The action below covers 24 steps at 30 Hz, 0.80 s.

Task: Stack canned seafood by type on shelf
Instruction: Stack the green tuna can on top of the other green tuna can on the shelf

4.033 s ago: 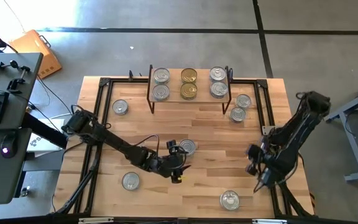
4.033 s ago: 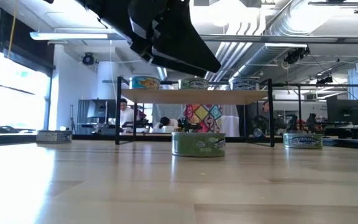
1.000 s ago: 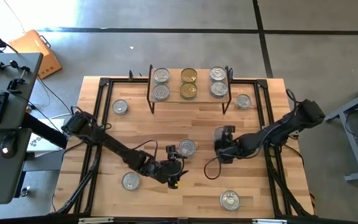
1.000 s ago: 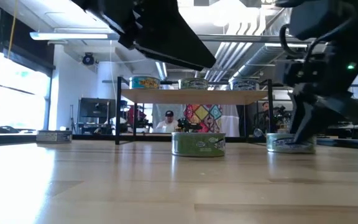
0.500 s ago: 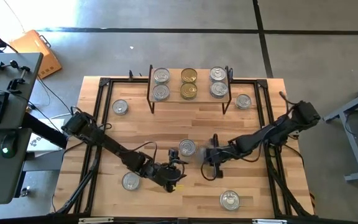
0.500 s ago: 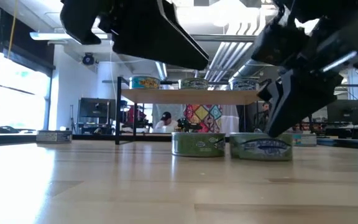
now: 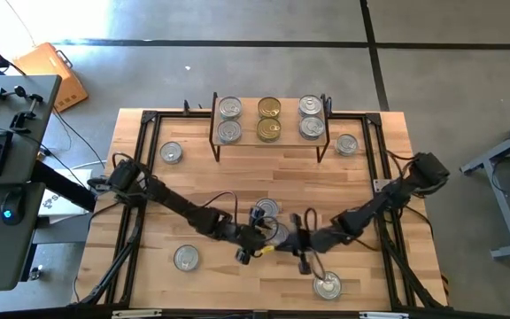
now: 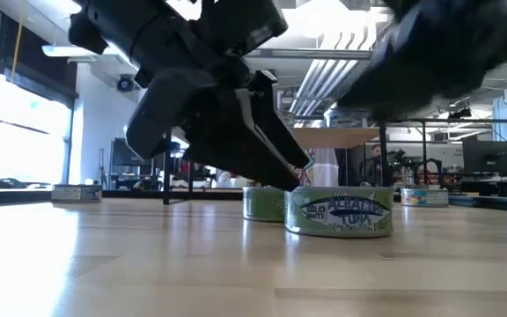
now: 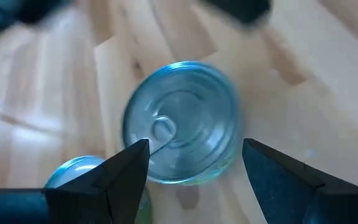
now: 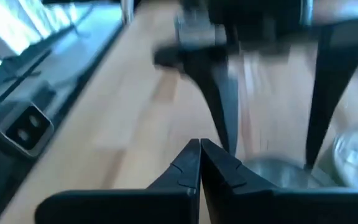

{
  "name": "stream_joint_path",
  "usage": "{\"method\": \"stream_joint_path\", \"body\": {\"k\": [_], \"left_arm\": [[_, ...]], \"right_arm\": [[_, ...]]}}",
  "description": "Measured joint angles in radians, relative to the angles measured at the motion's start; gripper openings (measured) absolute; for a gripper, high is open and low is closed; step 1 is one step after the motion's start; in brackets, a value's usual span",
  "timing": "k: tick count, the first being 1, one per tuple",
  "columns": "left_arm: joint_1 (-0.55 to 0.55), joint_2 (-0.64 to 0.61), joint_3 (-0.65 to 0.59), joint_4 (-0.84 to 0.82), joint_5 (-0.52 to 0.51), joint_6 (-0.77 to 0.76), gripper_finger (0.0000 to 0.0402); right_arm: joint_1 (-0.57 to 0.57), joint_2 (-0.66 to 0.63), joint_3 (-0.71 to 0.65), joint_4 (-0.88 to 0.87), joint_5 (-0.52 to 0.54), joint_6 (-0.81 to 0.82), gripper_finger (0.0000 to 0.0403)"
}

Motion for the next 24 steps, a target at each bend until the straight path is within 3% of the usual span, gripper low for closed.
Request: {"method": "stream_joint_path", "body": {"k": [5, 10, 20, 24], "left_arm": [[0.021, 0.008, 0.001, -0.002, 0.127, 0.038, 0.0232], [0.04, 0.05, 0.003, 0.015, 0.166, 0.174, 0.0173], [0.043, 0.069, 0.006, 0.051, 0.163, 0.163, 0.0015], [0.04, 0.065, 0.004, 0.063, 0.17, 0.114, 0.001]], "right_arm": [[0.107, -0.069, 0.001, 0.024, 0.141, -0.073, 0.0], [0.158, -0.102, 0.001, 0.018, 0.233, -0.12, 0.0], [0.199, -0.102, 0.002, 0.12, 0.252, -0.201, 0.0], [0.237, -0.112, 0.002, 0.127, 0.252, -0.265, 0.0]]}}
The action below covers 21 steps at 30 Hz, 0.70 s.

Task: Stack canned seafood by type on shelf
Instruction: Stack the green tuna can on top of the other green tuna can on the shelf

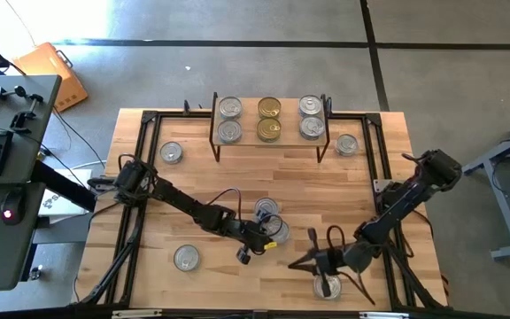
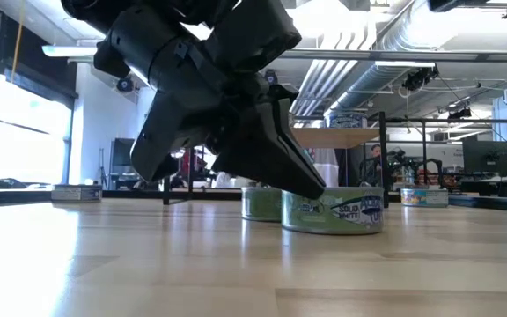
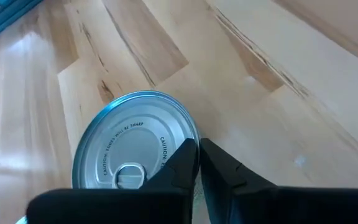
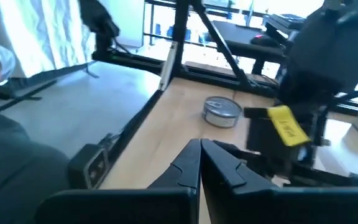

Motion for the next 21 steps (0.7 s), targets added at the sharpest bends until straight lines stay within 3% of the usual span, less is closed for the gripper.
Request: {"method": "stream_joint_path", "body": {"k": [6, 14, 18, 21], "left_arm": [[-0.008, -0.022, -0.005, 0.025, 0.047, -0.089, 0.0002], [0.01, -0.023, -0.005, 0.071, 0.097, -0.238, 0.0], [0.011, -0.024, -0.005, 0.118, 0.095, -0.264, 0.0], [0.016, -0.024, -0.005, 0.132, 0.094, -0.297, 0.0]], "right_arm": [[0.012, -0.003, 0.0, -0.101, 0.063, -0.017, 0.0025], [-0.065, 0.0, 0.001, -0.36, 0.04, 0.032, 0.0179], [-0.099, 0.044, 0.0, -0.429, 0.035, -0.062, 0.0249], [-0.12, 0.077, 0.0, -0.419, 0.004, -0.136, 0.0275]]}}
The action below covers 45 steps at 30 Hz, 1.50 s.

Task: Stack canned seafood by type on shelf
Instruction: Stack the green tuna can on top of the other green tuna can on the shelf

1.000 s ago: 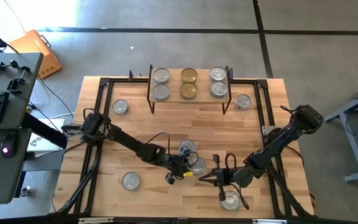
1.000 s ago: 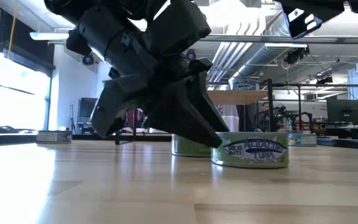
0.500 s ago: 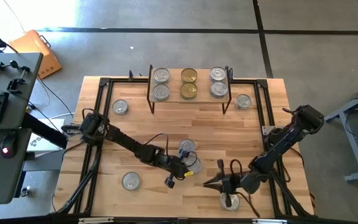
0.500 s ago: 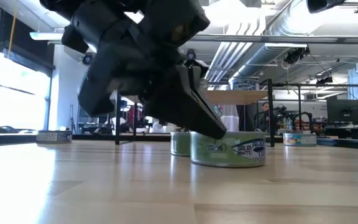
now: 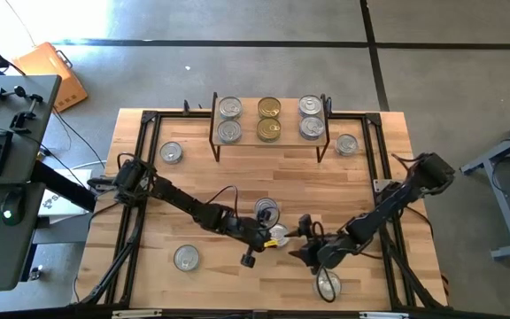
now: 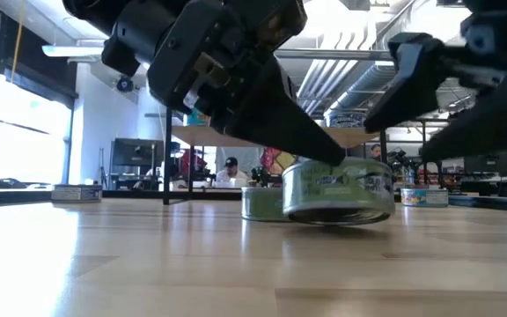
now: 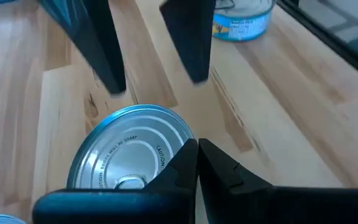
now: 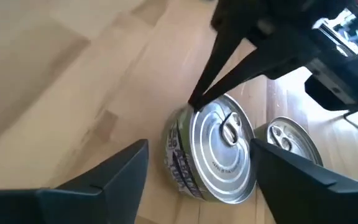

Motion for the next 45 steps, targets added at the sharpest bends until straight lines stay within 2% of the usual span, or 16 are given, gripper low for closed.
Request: {"method": "stream_joint_path", "body": {"k": [14, 18, 22, 24, 27, 30, 33, 36, 39, 42, 45], "left_arm": [[0.026, -0.002, 0.001, 0.075, -0.005, -0.054, 0.0], [0.017, -0.007, 0.001, 0.077, -0.014, -0.054, 0.0], [-0.001, -0.028, 0.002, 0.037, -0.065, -0.054, 0.0], [-0.005, -0.048, 0.003, 0.008, -0.082, -0.111, 0.0001], [-0.005, -0.081, 0.006, -0.065, -0.093, -0.181, 0.0009], [-0.006, -0.155, 0.004, -0.256, -0.096, -0.2, 0.002], [-0.015, -0.236, 0.002, -0.439, -0.176, -0.257, 0.0025], [-0.041, -0.304, -0.003, -0.572, -0.38, -0.272, 0.0022], [-0.073, -0.348, -0.068, -0.592, -0.567, -0.273, 0.0016], [-0.077, -0.383, -0.155, -0.518, -0.596, -0.283, 0.0009], [-0.062, -0.399, -0.267, -0.359, -0.576, -0.272, 0.0003]], "right_arm": [[-0.025, 0.108, 0.0, 0.051, 0.066, -0.04, 0.0277], [-0.025, 0.113, 0.0, 0.07, 0.072, 0.002, 0.0238], [-0.024, 0.112, 0.0, 0.07, 0.08, 0.106, 0.016], [-0.023, 0.111, 0.003, 0.078, 0.082, 0.162, 0.0119], [-0.014, 0.106, 0.004, 0.083, 0.081, 0.211, 0.0116], [0.006, 0.083, 0.0, 0.062, 0.101, 0.263, 0.0116], [0.025, 0.044, -0.002, 0.051, 0.117, 0.291, 0.0116], [0.03, -0.012, 0.027, -0.011, 0.158, 0.295, 0.0116], [0.024, -0.06, 0.101, -0.141, 0.215, 0.261, 0.0116], [-0.003, -0.092, 0.203, -0.277, 0.271, 0.184, 0.0116], [-0.062, -0.093, 0.317, -0.435, 0.306, 0.083, 0.0116]]}}
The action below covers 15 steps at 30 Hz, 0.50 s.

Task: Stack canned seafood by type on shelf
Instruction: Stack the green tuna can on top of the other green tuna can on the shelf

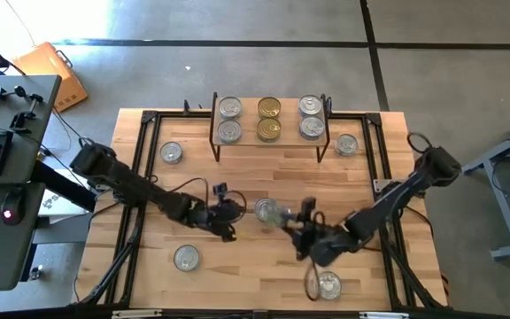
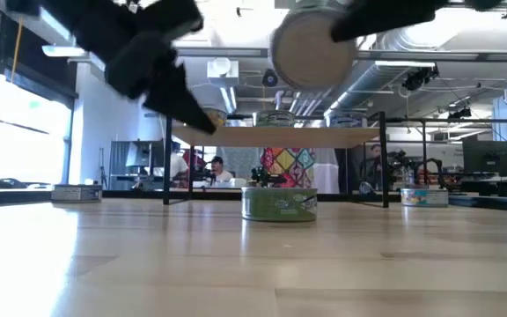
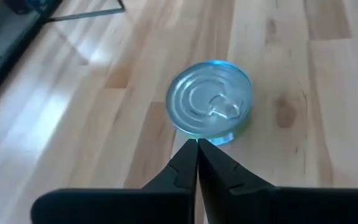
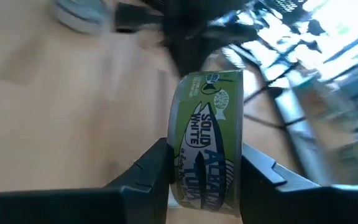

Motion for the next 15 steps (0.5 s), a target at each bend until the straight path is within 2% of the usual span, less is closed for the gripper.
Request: {"method": "stream_joint_path", "body": {"k": [3, 5, 8, 11, 15], "left_arm": [[0.034, -0.01, -0.135, 0.243, 0.063, 0.081, 0.0001], [0.074, -0.01, -0.217, 0.492, 0.118, 0.177, 0.0001], [0.126, -0.01, -0.309, 0.806, 0.207, 0.31, 0.0], [0.149, -0.024, -0.369, 0.974, 0.215, 0.369, 0.0], [0.151, -0.077, -0.405, 1.017, 0.135, 0.418, 0.0]], "right_arm": [[-0.1, 0.001, 0.099, -0.133, 0.01, -0.131, 0.0116], [-0.189, 0.001, 0.148, -0.18, 0.027, -0.245, 0.0116], [-0.341, 0.001, 0.225, -0.181, 0.03, -0.448, 0.0116], [-0.502, 0.0, 0.306, -0.19, -0.064, -0.583, 0.0116], [-0.716, 0.001, 0.385, -0.198, -0.267, -0.678, 0.0116]]}}
